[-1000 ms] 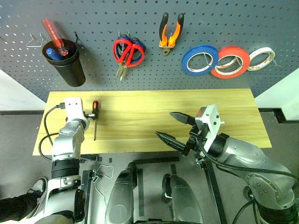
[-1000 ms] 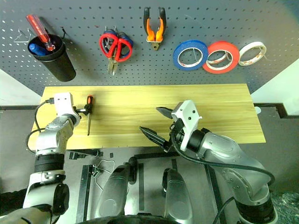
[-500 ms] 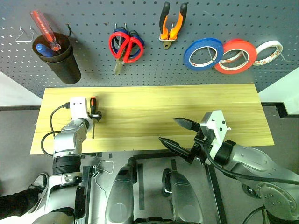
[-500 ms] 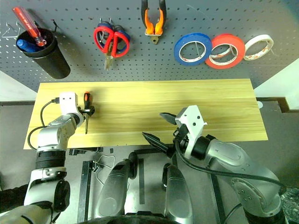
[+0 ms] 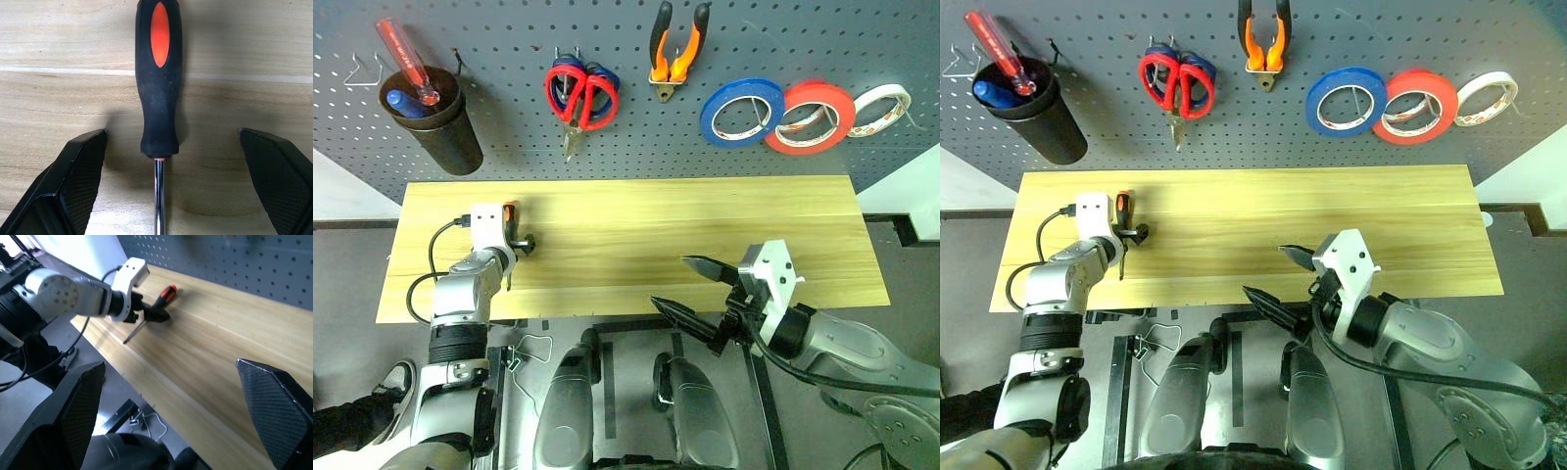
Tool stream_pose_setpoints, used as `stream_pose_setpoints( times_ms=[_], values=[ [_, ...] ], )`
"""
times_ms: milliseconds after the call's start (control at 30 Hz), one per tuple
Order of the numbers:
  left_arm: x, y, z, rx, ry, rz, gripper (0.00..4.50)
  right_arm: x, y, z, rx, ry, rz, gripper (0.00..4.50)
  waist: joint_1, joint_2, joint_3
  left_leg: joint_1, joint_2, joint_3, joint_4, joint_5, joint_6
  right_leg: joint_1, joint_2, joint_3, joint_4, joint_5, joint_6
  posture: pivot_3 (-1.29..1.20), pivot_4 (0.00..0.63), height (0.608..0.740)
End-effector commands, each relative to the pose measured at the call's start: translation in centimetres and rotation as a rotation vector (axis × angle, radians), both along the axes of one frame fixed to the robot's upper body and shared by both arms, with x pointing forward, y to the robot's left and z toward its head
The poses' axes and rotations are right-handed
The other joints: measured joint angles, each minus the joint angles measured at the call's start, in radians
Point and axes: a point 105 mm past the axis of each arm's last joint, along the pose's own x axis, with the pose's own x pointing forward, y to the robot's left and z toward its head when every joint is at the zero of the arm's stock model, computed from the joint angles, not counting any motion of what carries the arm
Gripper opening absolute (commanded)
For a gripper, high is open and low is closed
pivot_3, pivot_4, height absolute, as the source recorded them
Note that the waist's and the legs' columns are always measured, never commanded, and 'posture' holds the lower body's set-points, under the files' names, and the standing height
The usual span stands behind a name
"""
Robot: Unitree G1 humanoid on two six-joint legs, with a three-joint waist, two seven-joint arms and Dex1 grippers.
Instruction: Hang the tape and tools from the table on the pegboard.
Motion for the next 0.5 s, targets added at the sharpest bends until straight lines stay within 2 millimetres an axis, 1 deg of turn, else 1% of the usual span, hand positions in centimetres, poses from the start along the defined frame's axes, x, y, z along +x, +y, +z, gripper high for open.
stream_pose_setpoints(
  times_ms=[33,267,333,433,500],
  values=[
    [0.18,0.20,0.23,0.013,-0.010,0.002,3.58,-0.91,0.48,0.86,0.011,-0.043,0.027,4.50,0.000,0.000,0.000,0.000,0.000,0.000,0.000,0.000,0.000,0.000,0.000,0.000,0.000,0.000,0.000,-0.03,0.459,0.714],
    [0.19,0.27,0.23,0.021,-0.010,-0.007,1.18,-0.73,0.52,0.59,0.012,-0.035,0.020,4.50,0.001,0.000,0.000,-0.001,0.000,0.000,-0.003,0.000,0.000,0.000,0.000,-0.001,-0.004,0.000,0.000,-0.03,0.450,0.714],
    [0.20,0.17,0.20,0.020,-0.009,-0.011,0.56,-0.63,0.51,0.49,0.012,-0.033,0.019,4.50,0.002,0.000,0.000,-0.001,-0.001,0.000,-0.005,0.000,0.000,0.000,0.000,-0.001,-0.006,0.000,0.000,-0.03,0.451,0.714],
    [0.13,-0.09,0.50,0.013,-0.016,-0.016,0.53,-0.45,0.44,0.33,0.008,-0.032,0.015,4.50,0.001,0.000,0.000,0.000,-0.001,0.000,-0.007,0.000,-0.001,0.000,0.000,-0.001,-0.007,0.000,0.001,-0.02,0.446,0.714],
    [0.04,-0.35,1.05,0.018,-0.031,-0.025,0.53,-0.36,0.40,0.45,0.008,-0.039,0.015,4.50,0.001,0.000,0.000,0.000,-0.001,0.000,-0.007,0.001,-0.001,0.000,0.000,-0.001,-0.007,0.000,0.001,-0.02,0.443,0.714]
  ],
)
